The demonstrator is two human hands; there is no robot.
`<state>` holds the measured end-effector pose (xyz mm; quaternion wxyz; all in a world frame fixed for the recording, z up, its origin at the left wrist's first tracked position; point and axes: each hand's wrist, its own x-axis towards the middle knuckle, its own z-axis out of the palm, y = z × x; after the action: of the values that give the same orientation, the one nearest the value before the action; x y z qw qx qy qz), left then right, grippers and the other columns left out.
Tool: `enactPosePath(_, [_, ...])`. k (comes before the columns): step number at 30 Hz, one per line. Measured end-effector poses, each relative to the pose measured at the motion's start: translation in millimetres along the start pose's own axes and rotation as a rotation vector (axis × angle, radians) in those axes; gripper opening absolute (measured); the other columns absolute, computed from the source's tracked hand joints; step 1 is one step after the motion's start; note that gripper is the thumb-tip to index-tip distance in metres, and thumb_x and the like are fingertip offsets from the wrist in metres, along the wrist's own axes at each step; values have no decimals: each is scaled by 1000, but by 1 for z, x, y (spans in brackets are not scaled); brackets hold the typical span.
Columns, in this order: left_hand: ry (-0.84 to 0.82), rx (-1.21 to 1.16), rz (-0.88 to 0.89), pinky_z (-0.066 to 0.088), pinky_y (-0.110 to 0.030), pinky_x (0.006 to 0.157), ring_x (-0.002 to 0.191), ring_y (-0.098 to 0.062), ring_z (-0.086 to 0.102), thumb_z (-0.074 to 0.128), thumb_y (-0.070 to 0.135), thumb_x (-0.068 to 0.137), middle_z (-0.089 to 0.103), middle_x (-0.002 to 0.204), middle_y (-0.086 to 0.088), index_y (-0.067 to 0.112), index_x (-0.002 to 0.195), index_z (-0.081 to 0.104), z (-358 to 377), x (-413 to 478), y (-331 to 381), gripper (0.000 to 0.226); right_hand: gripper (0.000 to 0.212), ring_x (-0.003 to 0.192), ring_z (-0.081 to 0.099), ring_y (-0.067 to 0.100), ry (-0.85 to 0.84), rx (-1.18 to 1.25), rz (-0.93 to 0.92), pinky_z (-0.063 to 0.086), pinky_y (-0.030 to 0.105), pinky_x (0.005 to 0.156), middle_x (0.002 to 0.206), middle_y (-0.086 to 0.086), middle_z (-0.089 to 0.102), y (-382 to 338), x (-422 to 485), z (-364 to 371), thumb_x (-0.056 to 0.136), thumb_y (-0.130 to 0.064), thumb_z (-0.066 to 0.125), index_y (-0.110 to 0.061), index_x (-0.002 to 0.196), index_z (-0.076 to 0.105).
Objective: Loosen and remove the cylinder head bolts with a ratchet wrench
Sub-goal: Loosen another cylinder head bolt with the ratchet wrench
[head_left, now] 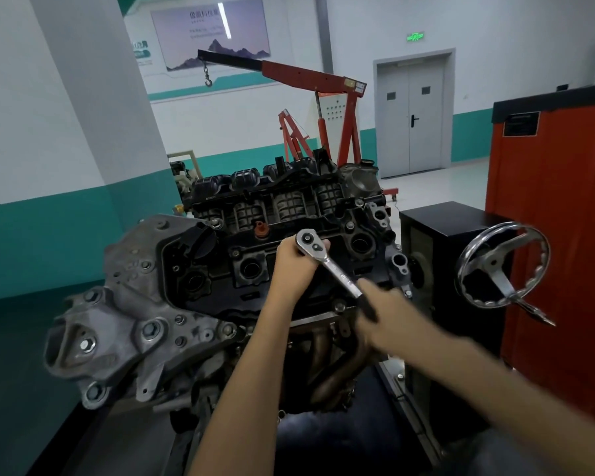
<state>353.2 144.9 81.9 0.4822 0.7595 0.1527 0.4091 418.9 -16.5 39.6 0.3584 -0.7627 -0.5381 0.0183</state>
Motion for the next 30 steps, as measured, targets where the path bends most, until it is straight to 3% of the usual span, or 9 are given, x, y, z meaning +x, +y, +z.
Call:
enactPosePath(5, [14, 10, 26, 32, -24, 57, 58, -9, 37, 59, 6, 89, 46, 57, 5, 35, 53, 61, -1, -1, 3, 46, 19, 57, 47, 1, -128, -621, -232, 31, 16, 48, 65, -11, 46, 8, 57, -96, 90, -19, 56, -23, 105, 45])
enactPosePath(7, [82, -51, 3, 36, -26, 63, 67, -14, 44, 56, 7, 91, 51, 68, -4, 26, 66, 67, 0, -6, -2, 33, 18, 57, 48, 4, -74, -586, -194, 32, 17, 48, 67, -8, 47, 6, 50, -81, 89, -20, 56, -27, 99, 42])
enactPosePath(11, [139, -93, -50, 37, -19, 63, 62, -4, 46, 62, 13, 92, 49, 57, 14, 18, 56, 58, 10, -8, -6, 36, 25, 50, 49, 12, 114, 60, 21, 38, 20, 45, 64, 1, 50, -8, -8, 3, 86, -13, 57, -27, 81, 37])
enactPosePath(13, [159, -128, -49, 36, -17, 60, 58, -2, 40, 63, 12, 92, 41, 55, 13, 19, 59, 41, 13, -7, -6, 41, 20, 57, 48, 16, 234, 171, 104, 38, 24, 53, 63, -3, 46, -36, -15, 50, 87, -13, 55, -25, 95, 41])
enactPosePath(16, [132, -179, -3, 35, -10, 56, 50, 2, 34, 60, 5, 93, 32, 53, 13, 17, 63, 30, 9, -8, -8, 44, 44, 72, 55, 17, 230, 323, 188, 40, 25, 61, 80, 1, 51, -68, -9, 90, 90, -15, 49, -13, 132, 35])
enactPosePath(22, [20, 150, 43, 30, -24, 56, 52, -5, 31, 58, 2, 85, 35, 47, 11, 22, 51, 35, 0, 7, 0, 45, 24, 52, 52, 7, -42, -99, -54, 37, 11, 45, 67, -6, 49, 2, 4, -21, 85, -12, 56, -27, 94, 40])
enactPosePath(26, [29, 144, 74, 31, -20, 53, 51, -2, 36, 56, 5, 85, 44, 47, 14, 34, 47, 51, 1, 3, 4, 48, 23, 55, 46, 0, -117, -676, -231, 33, 18, 48, 65, -12, 44, 10, 58, -99, 89, -22, 57, -30, 106, 45])
enactPosePath(28, [84, 42, 52, 34, -22, 58, 56, -4, 40, 56, 6, 88, 48, 54, 13, 29, 54, 56, 3, -2, -1, 41, 23, 57, 46, 2, -57, -653, -199, 36, 21, 51, 69, -8, 47, 11, 56, -90, 88, -23, 57, -30, 106, 44])
enactPosePath(30, [132, -21, 18, 36, -28, 63, 64, -11, 44, 58, 7, 89, 50, 61, 2, 23, 58, 53, 9, -6, -6, 36, 23, 56, 51, 9, 2, -361, -98, 43, 27, 52, 70, -3, 50, 15, 26, -52, 87, -20, 58, -35, 94, 42])
